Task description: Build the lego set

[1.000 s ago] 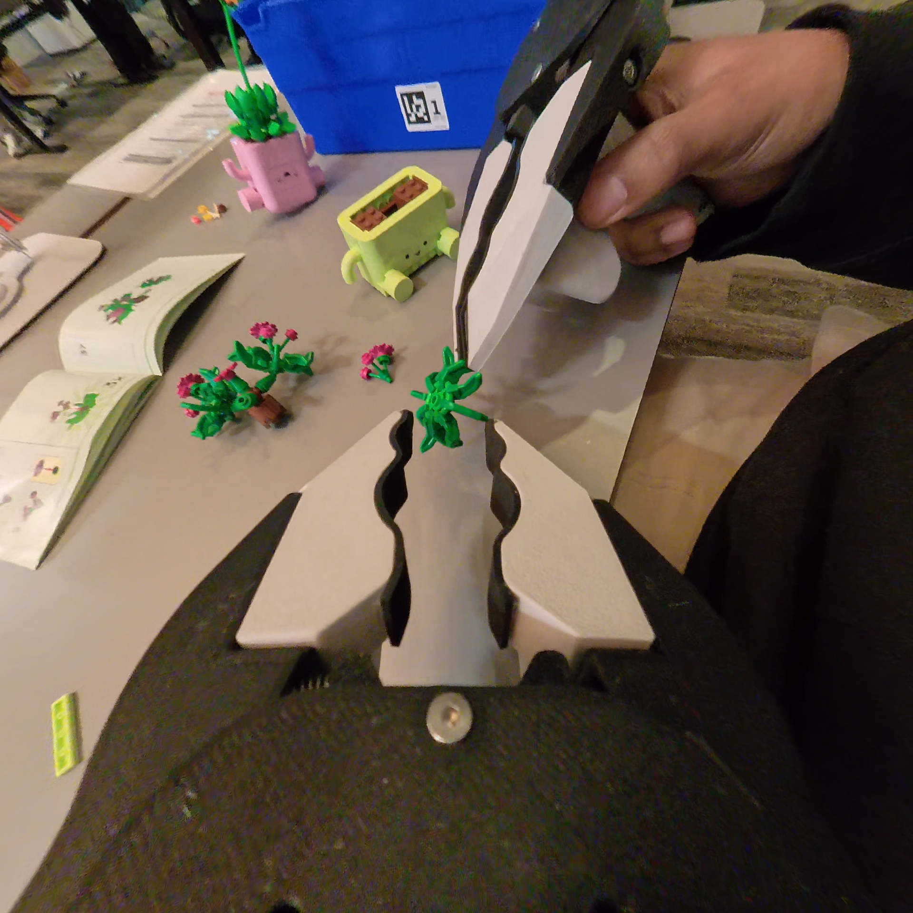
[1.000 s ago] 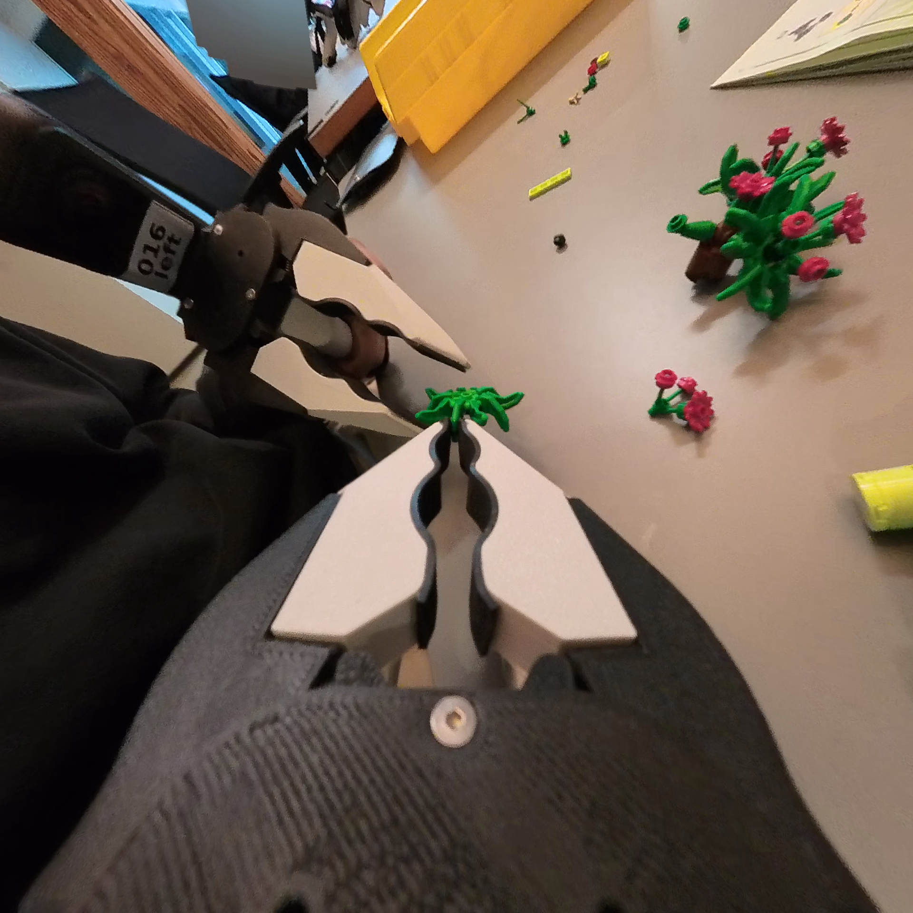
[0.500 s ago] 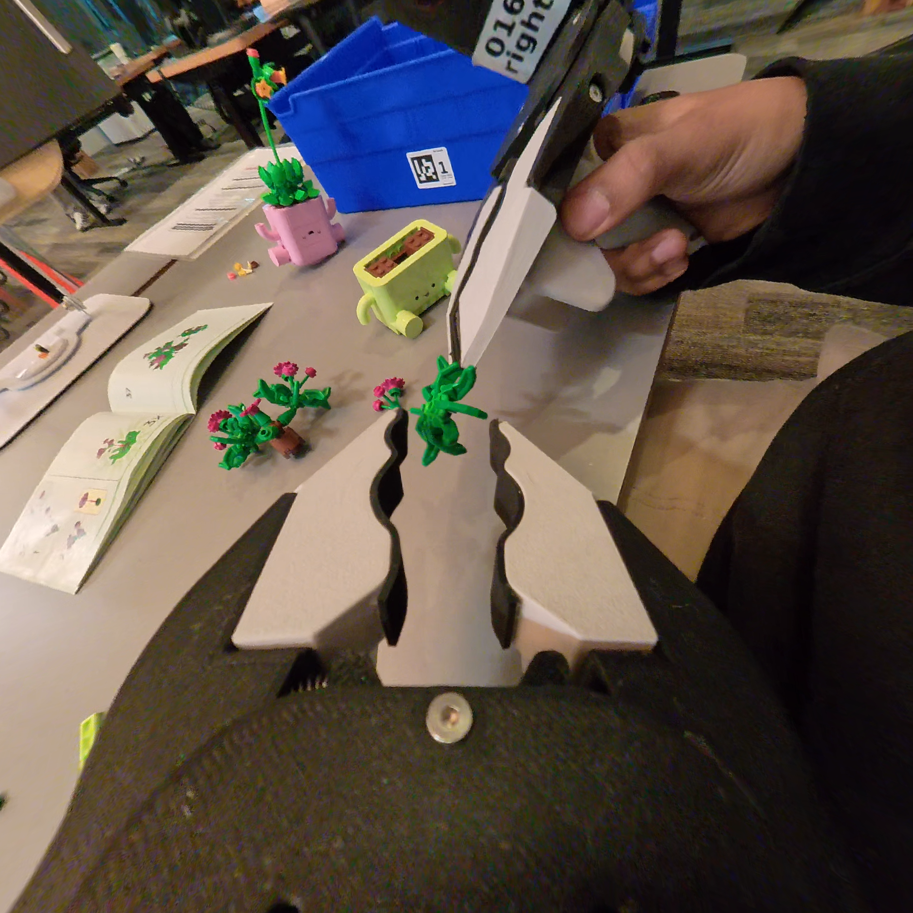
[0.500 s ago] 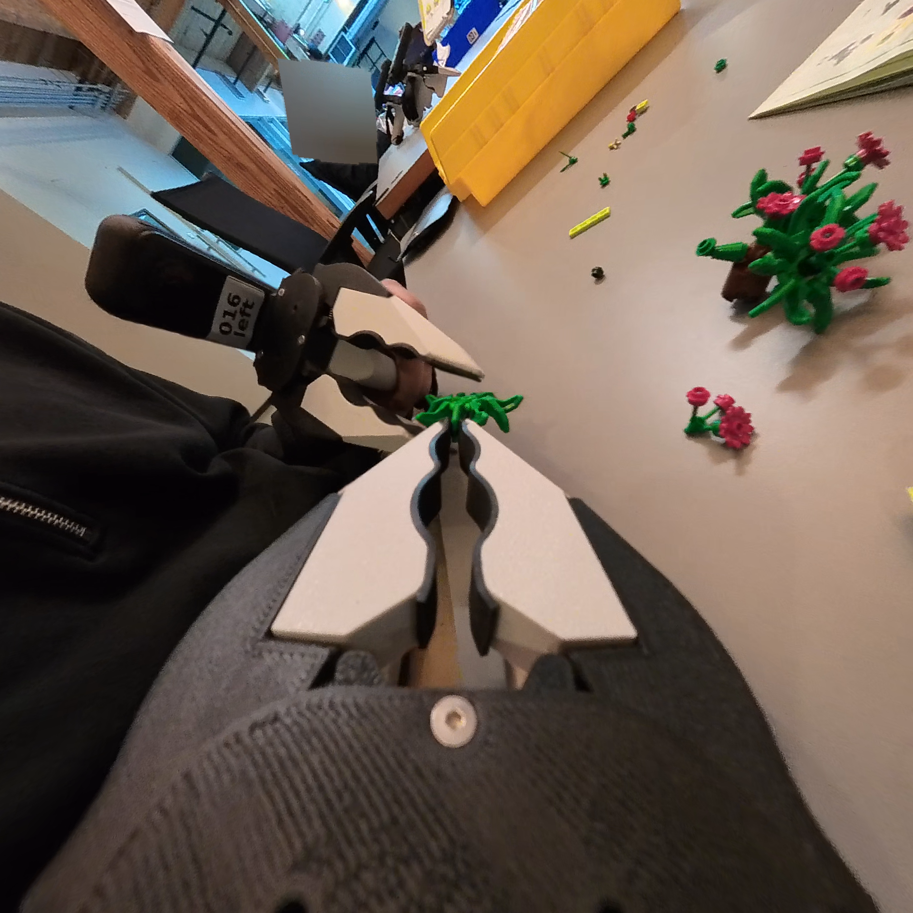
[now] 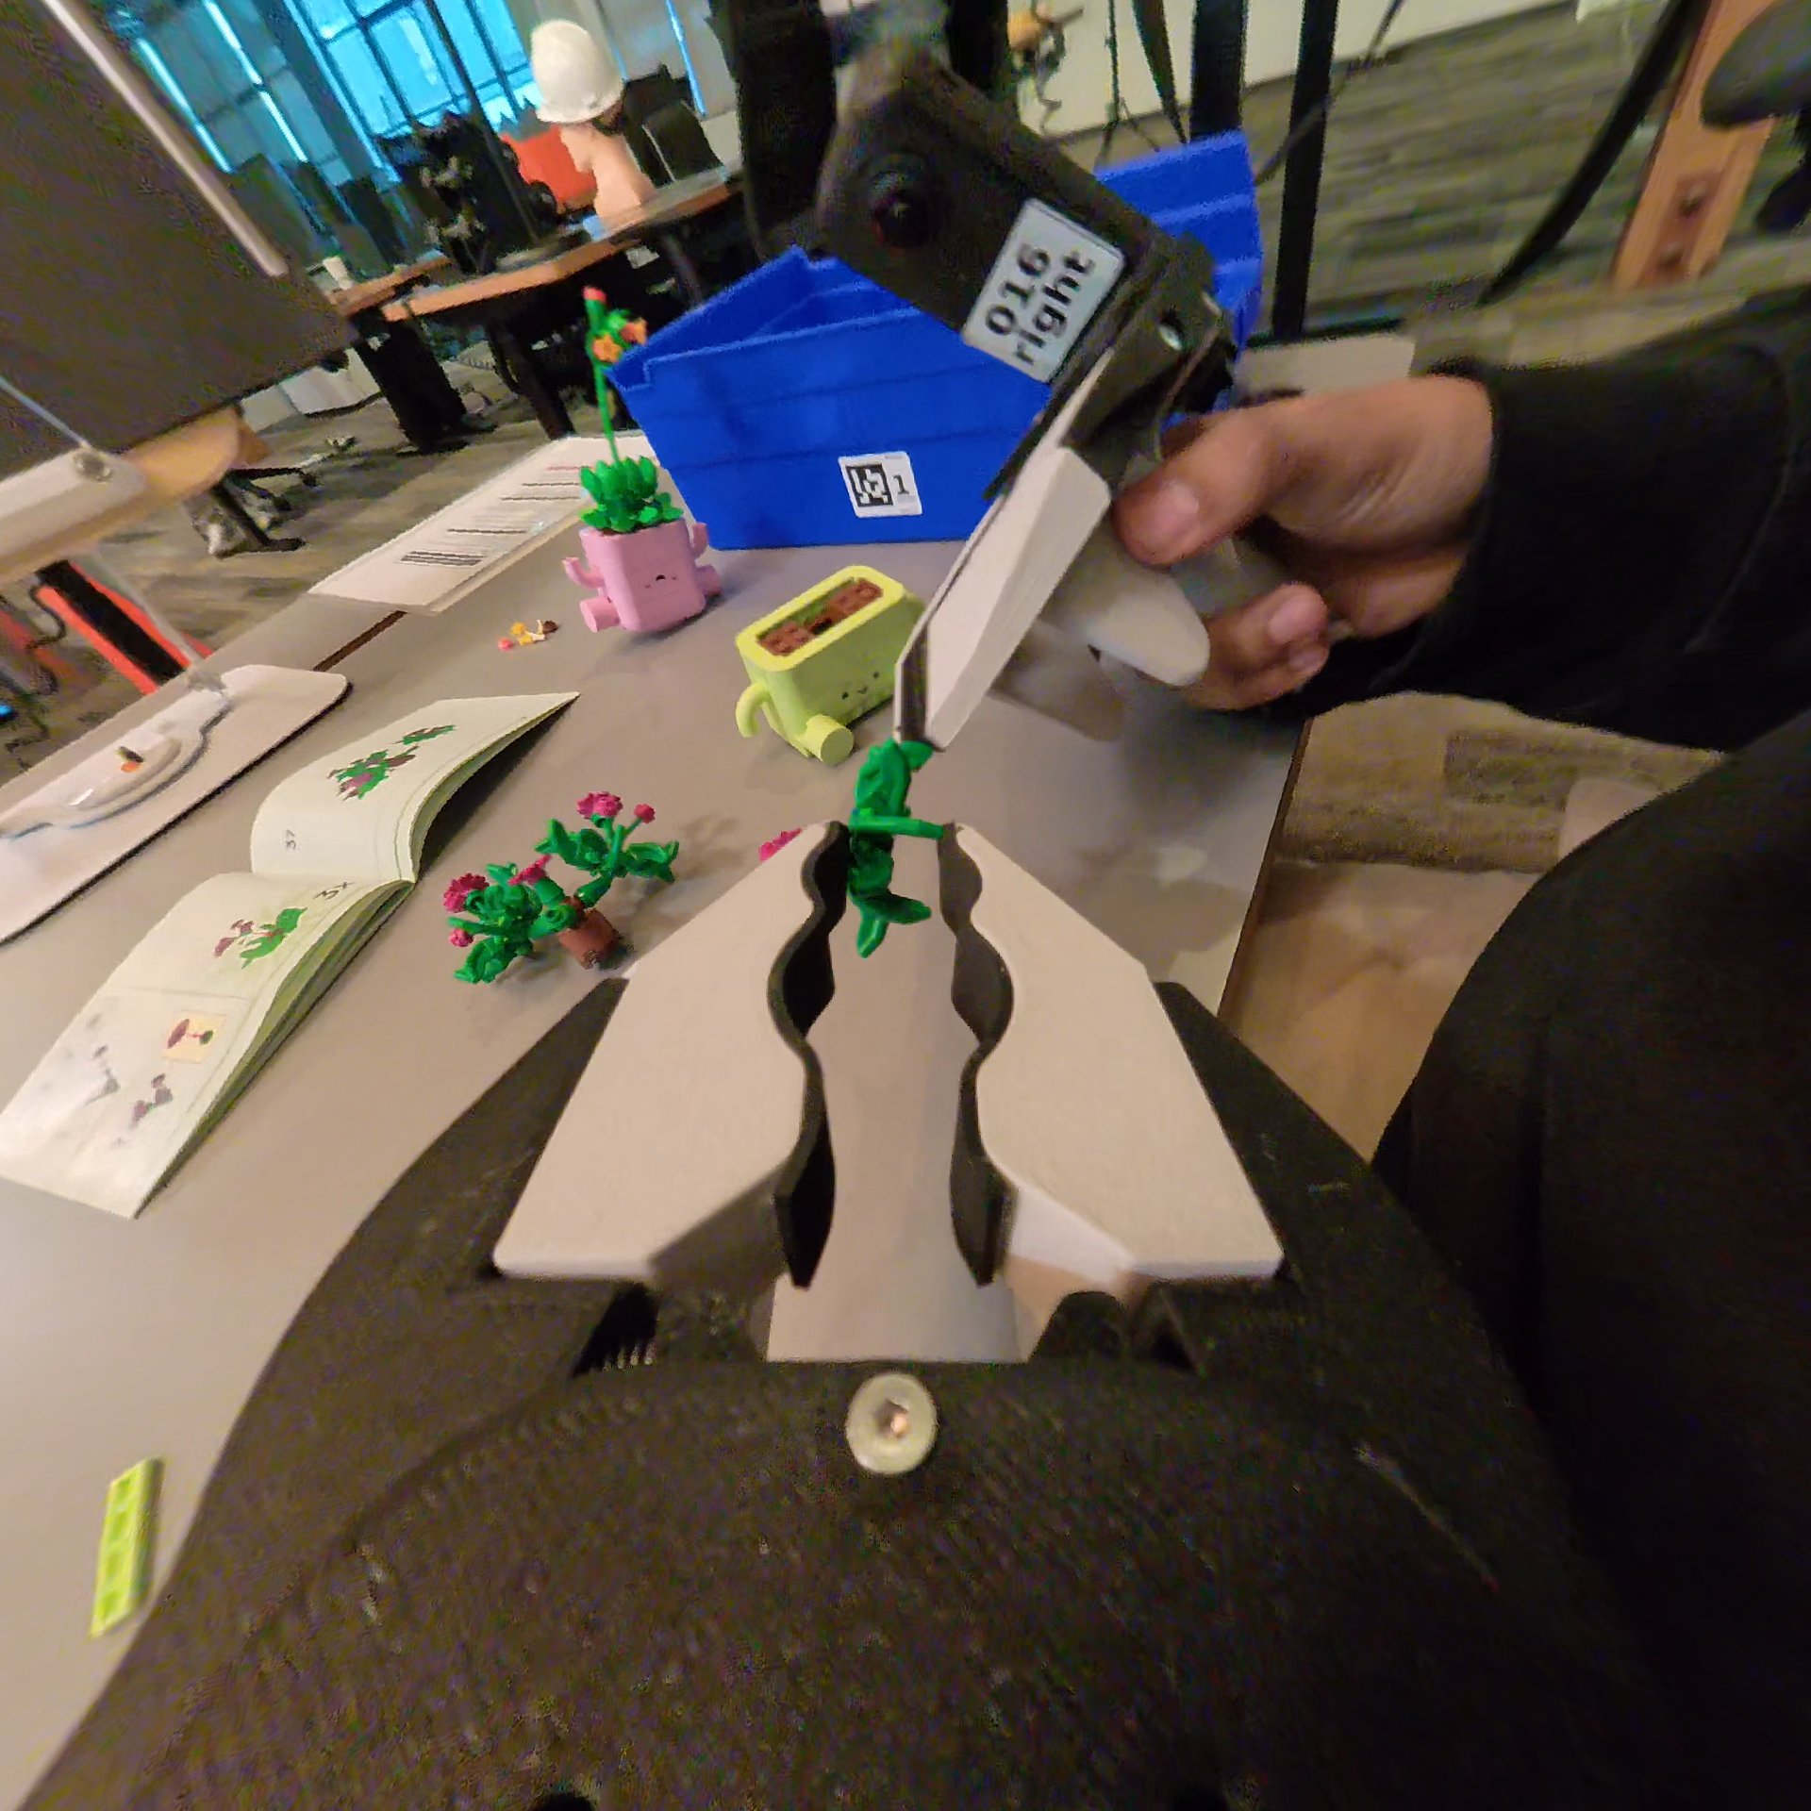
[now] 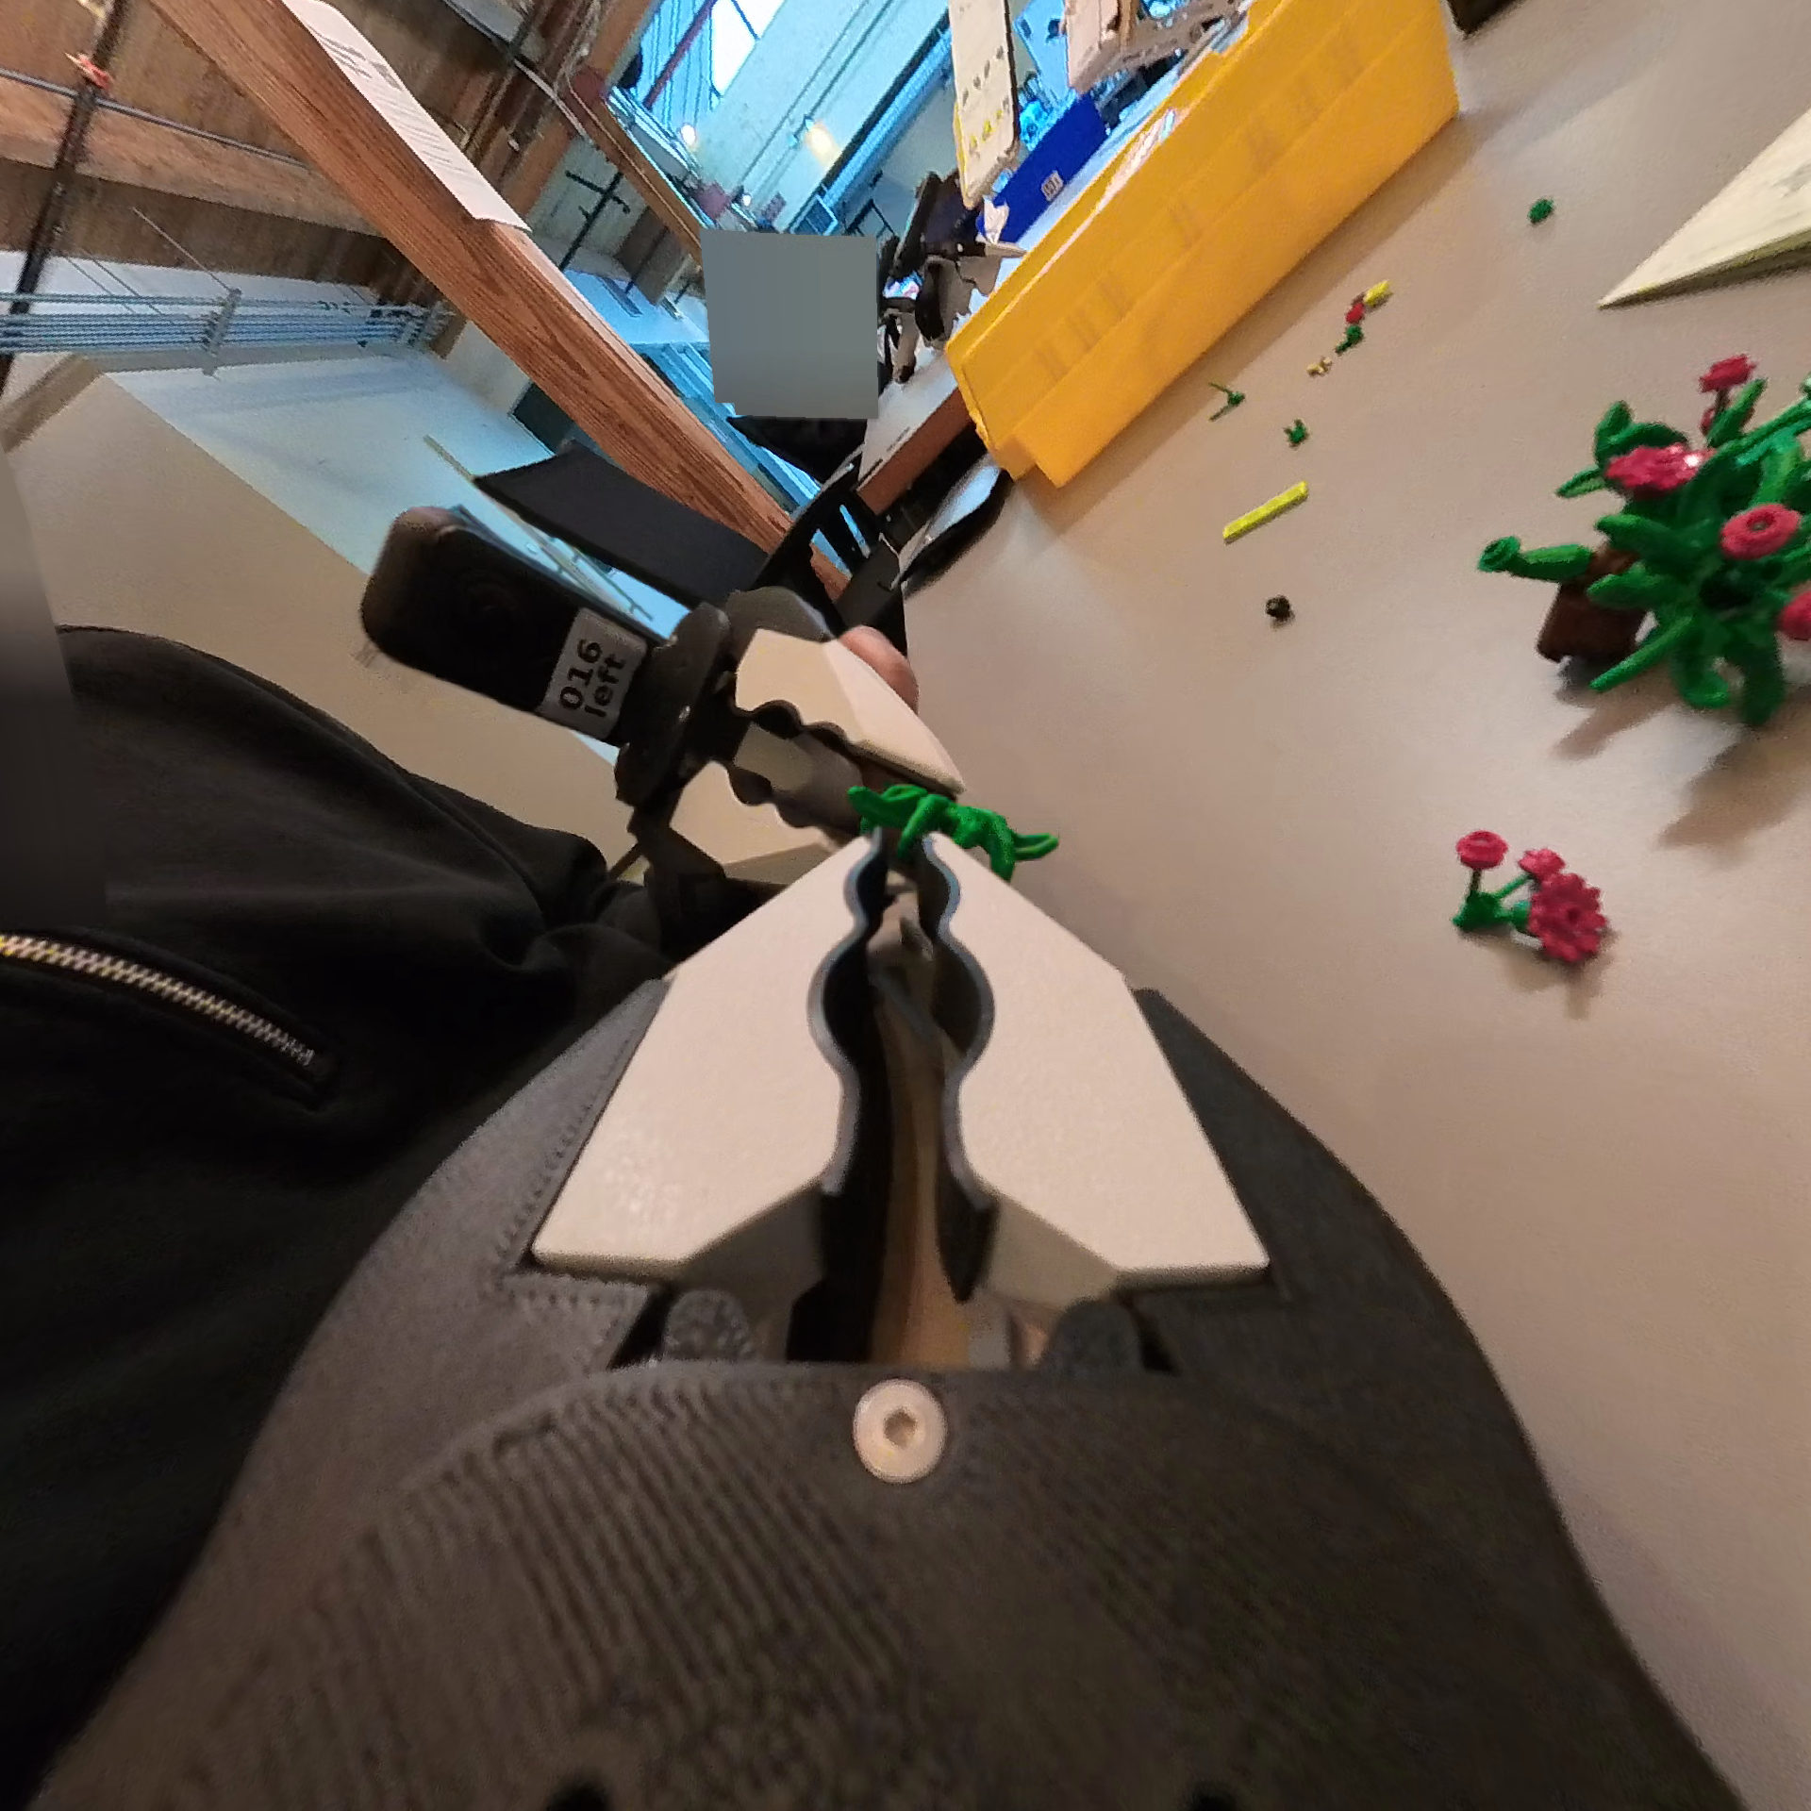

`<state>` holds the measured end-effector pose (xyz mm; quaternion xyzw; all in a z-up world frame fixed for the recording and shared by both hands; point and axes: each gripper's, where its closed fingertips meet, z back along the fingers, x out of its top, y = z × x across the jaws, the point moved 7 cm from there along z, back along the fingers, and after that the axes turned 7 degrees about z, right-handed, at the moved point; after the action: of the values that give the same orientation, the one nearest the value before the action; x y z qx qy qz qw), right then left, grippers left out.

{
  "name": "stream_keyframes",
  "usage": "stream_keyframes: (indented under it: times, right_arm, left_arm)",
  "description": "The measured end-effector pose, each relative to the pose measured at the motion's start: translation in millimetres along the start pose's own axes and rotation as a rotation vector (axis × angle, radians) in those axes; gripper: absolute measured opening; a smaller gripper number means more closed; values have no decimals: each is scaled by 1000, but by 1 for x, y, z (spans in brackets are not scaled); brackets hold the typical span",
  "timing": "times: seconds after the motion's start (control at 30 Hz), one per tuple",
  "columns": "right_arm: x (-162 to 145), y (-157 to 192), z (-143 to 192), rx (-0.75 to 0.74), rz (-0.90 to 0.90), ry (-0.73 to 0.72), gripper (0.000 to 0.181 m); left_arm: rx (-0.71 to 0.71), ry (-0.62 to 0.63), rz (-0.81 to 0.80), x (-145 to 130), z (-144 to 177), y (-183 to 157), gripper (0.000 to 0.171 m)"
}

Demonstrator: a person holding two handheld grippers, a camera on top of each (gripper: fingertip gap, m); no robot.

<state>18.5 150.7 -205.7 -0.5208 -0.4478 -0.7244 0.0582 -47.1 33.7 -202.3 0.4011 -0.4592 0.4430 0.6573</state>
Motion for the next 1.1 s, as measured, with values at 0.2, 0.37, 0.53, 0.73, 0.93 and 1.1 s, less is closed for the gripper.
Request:
stream_keyframes:
  times: [0.2,0.37,0.53,0.73,0.93,1.1]
  right_arm:
    - [9,6,3,-11,84,-70,12]
    - [13,5,0,-257,313,-59,31]
    - [13,11,-11,-309,397,-70,33]
    - [10,9,-17,-295,352,-93,28]
    - [9,8,-16,-261,304,-95,8]
    - [9,6,-14,-229,244,-113,6]
  left_arm:
    - [-56,-145,341,5,11,23,15]
    - [-248,-289,808,-5,15,45,15]
    - [-399,-354,1049,-12,12,51,14]
    - [-430,-306,1031,-10,5,42,14]
    - [-475,-295,1029,-8,1,36,15]
    - [-513,-267,1008,-7,-2,31,25]
